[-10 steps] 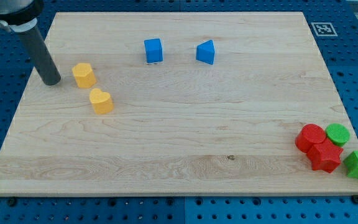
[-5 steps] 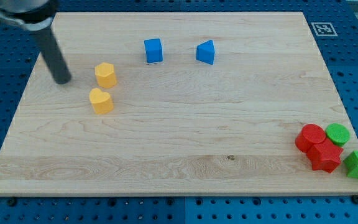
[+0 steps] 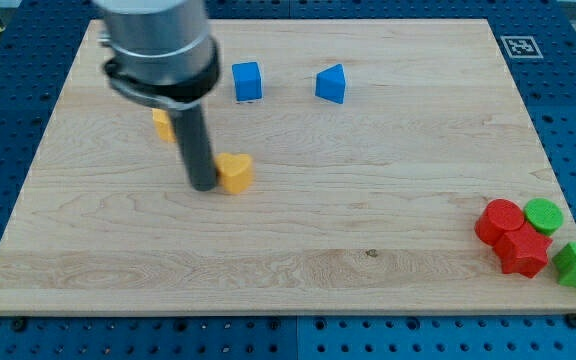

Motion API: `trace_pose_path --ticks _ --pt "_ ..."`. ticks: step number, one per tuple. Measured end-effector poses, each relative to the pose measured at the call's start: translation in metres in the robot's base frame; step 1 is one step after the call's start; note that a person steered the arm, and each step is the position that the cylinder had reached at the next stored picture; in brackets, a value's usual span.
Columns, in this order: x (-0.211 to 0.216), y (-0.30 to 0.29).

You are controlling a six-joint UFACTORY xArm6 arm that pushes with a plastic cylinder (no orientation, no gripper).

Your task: Place the heart diagonally below the triangle

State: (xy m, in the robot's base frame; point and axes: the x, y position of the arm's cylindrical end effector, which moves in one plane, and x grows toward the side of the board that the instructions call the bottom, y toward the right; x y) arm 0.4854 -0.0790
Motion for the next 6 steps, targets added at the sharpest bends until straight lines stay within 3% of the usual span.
trace_pose_path --ticks 3,4,5,6 --pt "-0.002 0.157" --pt "-0.004 0.179" --pt "0.017 0.163" --pt "0.007 0.126"
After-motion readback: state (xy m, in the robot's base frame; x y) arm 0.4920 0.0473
